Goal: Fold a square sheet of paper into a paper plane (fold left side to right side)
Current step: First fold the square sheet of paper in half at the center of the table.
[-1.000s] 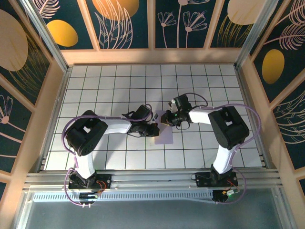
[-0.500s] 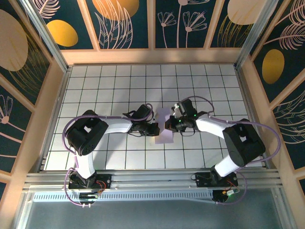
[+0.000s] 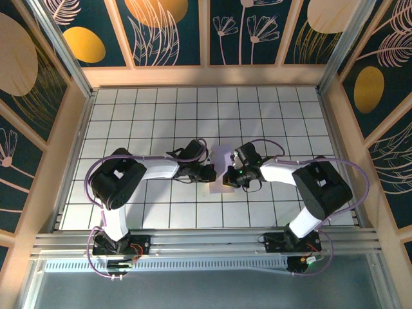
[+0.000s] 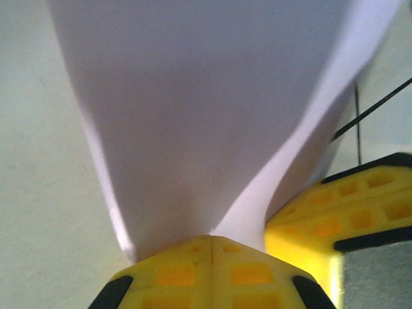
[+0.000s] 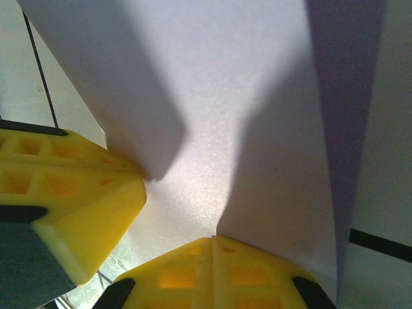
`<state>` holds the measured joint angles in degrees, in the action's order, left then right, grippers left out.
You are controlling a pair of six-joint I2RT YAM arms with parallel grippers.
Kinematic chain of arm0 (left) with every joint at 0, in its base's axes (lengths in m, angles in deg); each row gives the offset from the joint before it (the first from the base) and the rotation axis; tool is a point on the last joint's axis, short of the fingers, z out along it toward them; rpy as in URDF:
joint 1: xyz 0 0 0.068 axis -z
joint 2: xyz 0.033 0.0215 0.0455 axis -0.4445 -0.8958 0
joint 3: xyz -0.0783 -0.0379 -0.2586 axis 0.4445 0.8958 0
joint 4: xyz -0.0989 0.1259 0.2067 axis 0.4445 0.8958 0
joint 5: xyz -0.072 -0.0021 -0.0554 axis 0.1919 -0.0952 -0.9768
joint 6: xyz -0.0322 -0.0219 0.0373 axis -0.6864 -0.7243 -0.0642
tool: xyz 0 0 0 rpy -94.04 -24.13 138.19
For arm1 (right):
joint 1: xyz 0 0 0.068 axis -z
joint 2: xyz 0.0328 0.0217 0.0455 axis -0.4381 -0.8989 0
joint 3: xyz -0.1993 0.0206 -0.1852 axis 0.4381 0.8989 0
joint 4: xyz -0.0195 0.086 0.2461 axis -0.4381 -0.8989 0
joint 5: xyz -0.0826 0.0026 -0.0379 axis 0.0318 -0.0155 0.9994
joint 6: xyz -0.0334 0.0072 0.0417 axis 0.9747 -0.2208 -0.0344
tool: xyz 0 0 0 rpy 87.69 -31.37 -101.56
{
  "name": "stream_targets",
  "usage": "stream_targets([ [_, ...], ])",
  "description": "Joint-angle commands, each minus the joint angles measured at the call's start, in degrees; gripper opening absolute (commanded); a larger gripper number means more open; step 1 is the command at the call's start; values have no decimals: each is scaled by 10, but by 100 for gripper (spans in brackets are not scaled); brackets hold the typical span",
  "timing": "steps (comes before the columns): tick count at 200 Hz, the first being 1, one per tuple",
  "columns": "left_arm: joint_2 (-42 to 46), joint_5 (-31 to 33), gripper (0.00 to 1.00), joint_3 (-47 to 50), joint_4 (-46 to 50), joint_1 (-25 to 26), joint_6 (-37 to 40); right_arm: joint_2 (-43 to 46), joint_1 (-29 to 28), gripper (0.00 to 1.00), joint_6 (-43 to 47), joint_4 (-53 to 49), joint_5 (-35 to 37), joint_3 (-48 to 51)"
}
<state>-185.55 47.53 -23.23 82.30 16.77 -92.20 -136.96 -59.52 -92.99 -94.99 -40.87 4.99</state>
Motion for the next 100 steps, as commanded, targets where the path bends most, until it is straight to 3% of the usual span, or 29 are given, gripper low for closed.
stream_targets([
  [1,1,-1,2,-24,-11,-5,-15,-18,-5,0,13,-34,57,17],
  [100,-43,7,1,-32,-50,-20,8,-43,2,0,31,-40,92,27],
])
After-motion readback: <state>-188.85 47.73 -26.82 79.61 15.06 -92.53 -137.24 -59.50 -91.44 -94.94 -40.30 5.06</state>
